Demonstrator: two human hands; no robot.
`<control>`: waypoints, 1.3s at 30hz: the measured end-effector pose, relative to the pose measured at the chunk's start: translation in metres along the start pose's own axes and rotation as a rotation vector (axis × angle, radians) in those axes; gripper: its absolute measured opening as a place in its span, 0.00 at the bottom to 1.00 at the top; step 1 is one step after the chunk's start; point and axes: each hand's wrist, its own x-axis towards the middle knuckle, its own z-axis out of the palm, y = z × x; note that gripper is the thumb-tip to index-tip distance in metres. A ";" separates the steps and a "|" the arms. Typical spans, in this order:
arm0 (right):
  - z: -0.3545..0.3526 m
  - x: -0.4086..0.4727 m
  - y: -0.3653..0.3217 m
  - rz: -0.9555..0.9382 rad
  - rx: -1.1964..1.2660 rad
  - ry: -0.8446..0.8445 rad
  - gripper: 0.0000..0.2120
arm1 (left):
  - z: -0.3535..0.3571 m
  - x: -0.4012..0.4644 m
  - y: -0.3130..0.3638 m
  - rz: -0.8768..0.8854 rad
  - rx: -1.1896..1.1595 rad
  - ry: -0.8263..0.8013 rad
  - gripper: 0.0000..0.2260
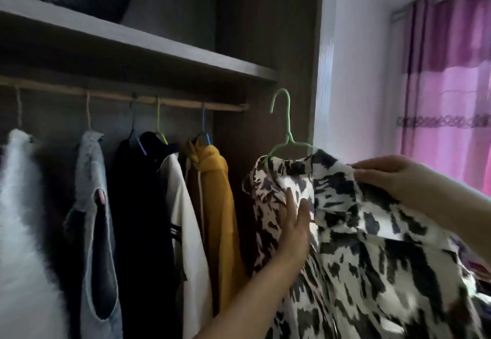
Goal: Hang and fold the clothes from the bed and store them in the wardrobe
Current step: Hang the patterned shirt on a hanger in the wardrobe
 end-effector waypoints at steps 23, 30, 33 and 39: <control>0.165 0.328 -0.025 -0.144 -0.384 -0.013 0.11 | -0.116 0.172 -0.030 -0.146 -0.101 0.117 0.27; 0.162 0.289 0.006 -0.214 -0.350 0.036 0.16 | -0.111 0.148 -0.044 -0.242 -0.126 0.143 0.30; 0.161 0.251 0.013 -0.241 -0.383 0.116 0.23 | -0.113 0.125 -0.045 -0.160 -0.039 0.173 0.29; 0.173 0.139 0.064 -0.315 -0.290 0.156 0.19 | -0.112 0.044 -0.052 -0.099 -0.030 0.196 0.23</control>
